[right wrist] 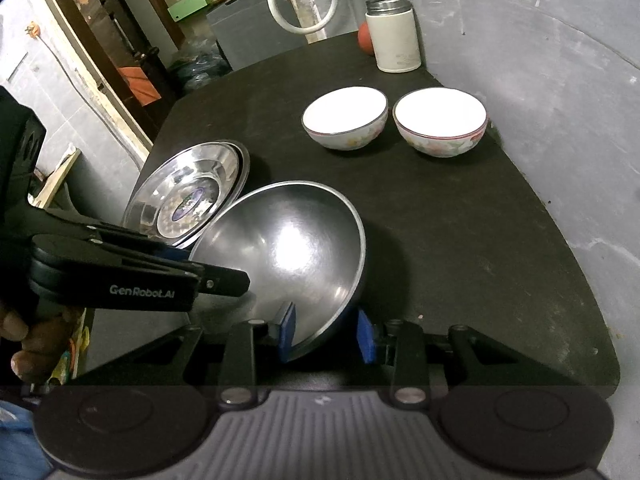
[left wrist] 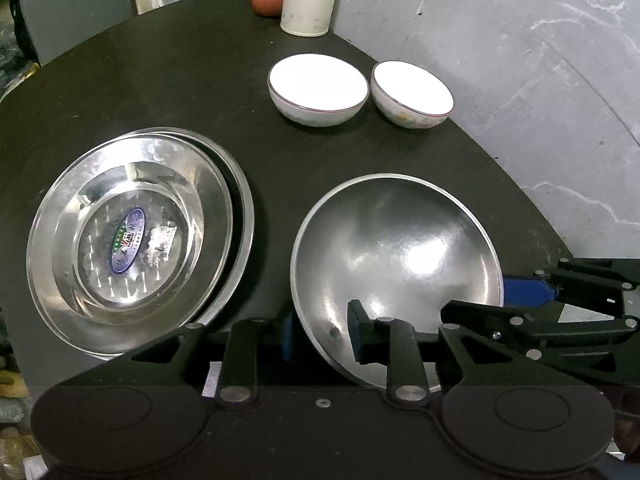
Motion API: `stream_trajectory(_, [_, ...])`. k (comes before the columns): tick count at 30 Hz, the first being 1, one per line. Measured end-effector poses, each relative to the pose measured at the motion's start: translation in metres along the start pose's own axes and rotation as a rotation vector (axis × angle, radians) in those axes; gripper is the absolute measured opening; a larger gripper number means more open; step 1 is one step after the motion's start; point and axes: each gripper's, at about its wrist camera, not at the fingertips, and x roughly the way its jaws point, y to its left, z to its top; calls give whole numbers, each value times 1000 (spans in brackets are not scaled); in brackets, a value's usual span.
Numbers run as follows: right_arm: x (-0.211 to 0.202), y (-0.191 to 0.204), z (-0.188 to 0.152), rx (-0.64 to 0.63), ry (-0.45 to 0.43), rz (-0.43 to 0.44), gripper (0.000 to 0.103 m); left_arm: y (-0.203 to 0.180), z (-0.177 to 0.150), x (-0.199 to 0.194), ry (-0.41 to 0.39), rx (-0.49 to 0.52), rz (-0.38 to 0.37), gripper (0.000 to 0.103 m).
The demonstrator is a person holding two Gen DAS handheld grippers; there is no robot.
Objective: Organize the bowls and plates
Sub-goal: 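Carry the steel bowl with both tools beside the plate stack and lower it, then open both tools and release the steel bowl on the table, then move both tools to the rim of a red-rimmed white bowl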
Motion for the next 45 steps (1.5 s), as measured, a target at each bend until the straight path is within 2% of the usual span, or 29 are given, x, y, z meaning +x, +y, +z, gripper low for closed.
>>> stream_trajectory(4, [-1,-1,0,-1,-1,6,41,0,0,-1,-1,1,1,30])
stream_trajectory(8, [-2,0,-1,-2,-6,6,44,-2,-1,-3,-17,6,8,46])
stream_trajectory(14, [-4,-1,0,-4,-30,-8,56,-3,-1,-11,-54,11,30,64])
stream_trajectory(19, [-8,-4,3,11,-66,-40,76,-7,-2,-20,-95,31,54,77])
stream_trajectory(23, [-10,-10,5,34,-93,-50,87,-8,-2,-29,-131,38,97,87])
stream_trajectory(31, [-10,-19,8,66,-124,-56,94,-8,0,-40,-190,40,158,89])
stream_trajectory(35, [-7,-25,9,90,-129,-70,98,-7,1,-45,-226,32,183,99])
stream_trajectory(45, [-3,-41,15,138,-178,-66,101,0,6,-45,-258,-18,211,101])
